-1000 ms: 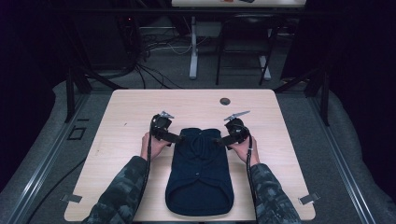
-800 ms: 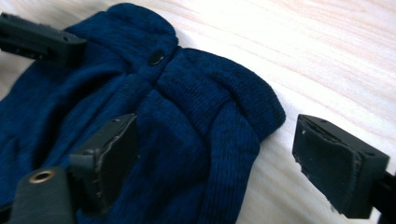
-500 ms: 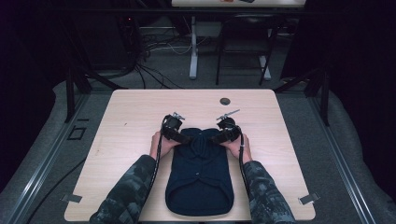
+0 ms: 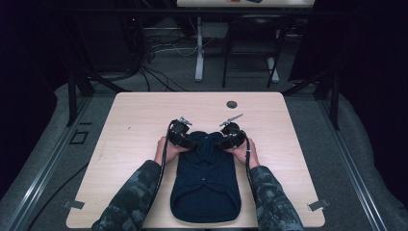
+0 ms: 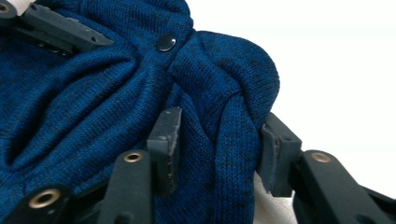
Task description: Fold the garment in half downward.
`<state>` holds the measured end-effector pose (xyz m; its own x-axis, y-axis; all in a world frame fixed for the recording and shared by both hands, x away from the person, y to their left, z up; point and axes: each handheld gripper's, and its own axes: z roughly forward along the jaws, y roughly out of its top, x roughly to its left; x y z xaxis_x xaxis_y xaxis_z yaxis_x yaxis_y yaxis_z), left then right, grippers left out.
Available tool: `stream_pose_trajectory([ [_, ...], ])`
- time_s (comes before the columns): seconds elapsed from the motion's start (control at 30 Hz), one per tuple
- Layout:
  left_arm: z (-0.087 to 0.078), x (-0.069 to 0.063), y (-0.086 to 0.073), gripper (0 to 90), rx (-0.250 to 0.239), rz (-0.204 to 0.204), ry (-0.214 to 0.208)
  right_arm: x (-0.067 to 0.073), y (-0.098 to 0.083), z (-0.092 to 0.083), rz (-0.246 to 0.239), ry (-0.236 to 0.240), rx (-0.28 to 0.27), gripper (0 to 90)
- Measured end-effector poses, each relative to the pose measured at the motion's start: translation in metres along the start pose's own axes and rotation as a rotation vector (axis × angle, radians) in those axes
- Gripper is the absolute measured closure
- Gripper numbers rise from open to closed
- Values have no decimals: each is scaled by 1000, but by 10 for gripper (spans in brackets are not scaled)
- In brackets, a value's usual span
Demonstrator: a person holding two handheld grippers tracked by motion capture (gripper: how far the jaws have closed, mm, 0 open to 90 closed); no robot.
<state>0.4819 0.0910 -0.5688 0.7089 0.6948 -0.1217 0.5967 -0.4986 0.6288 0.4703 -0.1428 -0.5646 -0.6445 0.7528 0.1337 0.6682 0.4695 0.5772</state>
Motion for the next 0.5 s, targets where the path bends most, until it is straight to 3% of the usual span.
stream_pose_trajectory([
  [0.23,-1,-3,0,557,6,6,-43,2,-3,0,-16,1,-31,634],
  [0.5,-5,-8,1,637,1,41,-24,4,-2,-3,-44,-13,-33,640],
])
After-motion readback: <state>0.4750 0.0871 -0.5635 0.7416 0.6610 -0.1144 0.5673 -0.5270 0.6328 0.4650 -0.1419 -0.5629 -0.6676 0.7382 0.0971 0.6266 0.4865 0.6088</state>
